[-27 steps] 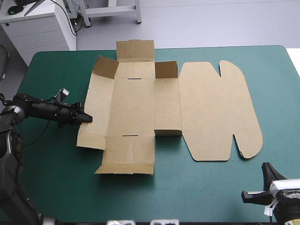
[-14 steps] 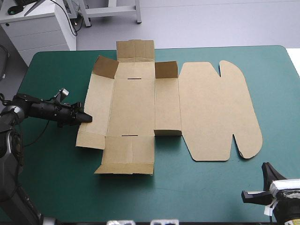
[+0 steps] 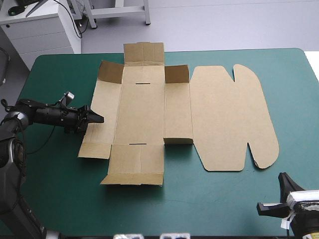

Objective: Fold the box

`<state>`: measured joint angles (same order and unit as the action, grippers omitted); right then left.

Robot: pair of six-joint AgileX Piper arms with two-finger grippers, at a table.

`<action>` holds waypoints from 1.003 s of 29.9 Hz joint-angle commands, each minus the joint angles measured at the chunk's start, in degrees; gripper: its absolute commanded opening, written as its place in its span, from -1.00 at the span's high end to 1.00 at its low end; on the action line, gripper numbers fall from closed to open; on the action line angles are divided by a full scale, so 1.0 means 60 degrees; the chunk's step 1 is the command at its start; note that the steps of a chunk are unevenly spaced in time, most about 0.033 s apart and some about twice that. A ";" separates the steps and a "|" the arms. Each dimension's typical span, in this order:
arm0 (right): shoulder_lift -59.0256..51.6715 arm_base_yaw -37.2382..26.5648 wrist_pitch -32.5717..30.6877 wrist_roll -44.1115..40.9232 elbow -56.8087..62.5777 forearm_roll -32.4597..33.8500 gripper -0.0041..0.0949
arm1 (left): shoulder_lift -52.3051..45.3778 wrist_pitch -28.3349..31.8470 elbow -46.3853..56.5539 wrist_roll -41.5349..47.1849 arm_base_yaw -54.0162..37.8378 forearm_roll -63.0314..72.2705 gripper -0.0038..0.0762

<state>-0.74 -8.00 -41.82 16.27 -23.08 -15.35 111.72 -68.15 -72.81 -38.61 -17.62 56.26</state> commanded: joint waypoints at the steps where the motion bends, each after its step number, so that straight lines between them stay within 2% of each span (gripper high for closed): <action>1: -0.0202 -0.0059 0.0736 0.0026 -0.0204 -0.0031 0.96 | -0.0315 -0.0413 -0.0210 0.0059 0.0262 0.0616 -0.23; 6: -0.0202 -0.0059 0.0736 0.0026 -0.0204 -0.0031 0.96 | -0.0250 -0.0442 -0.0210 0.0059 0.0642 0.0614 -0.20; 12: -0.0202 -0.0059 0.0752 0.0026 -0.0204 -0.0031 0.96 | -0.0250 -0.0607 -0.0210 0.0059 0.0661 0.0596 0.00; 15: -0.0202 -0.0059 0.0752 0.0026 -0.0204 -0.0031 0.96 | -0.0250 -0.1007 -0.0210 0.0040 0.0661 0.0598 0.32; 18: -0.0202 -0.0059 0.0752 0.0026 -0.0204 -0.0031 0.96 | -0.0250 -0.1006 -0.0210 -0.0170 0.0661 0.0577 0.92; 25: -0.0202 -0.0059 0.0752 0.0026 -0.0204 -0.0031 0.96 | -0.0396 -0.1006 -0.0233 0.0150 0.0688 0.0178 0.92; 30: -0.0202 -0.0059 0.0752 0.0026 -0.0204 -0.0031 0.96 | -0.0578 -0.1006 -0.1124 0.1078 0.1244 -0.2621 0.92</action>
<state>-0.74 -8.00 -41.82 16.27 -23.08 -15.35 111.92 -68.16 -75.46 -35.98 -12.29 49.65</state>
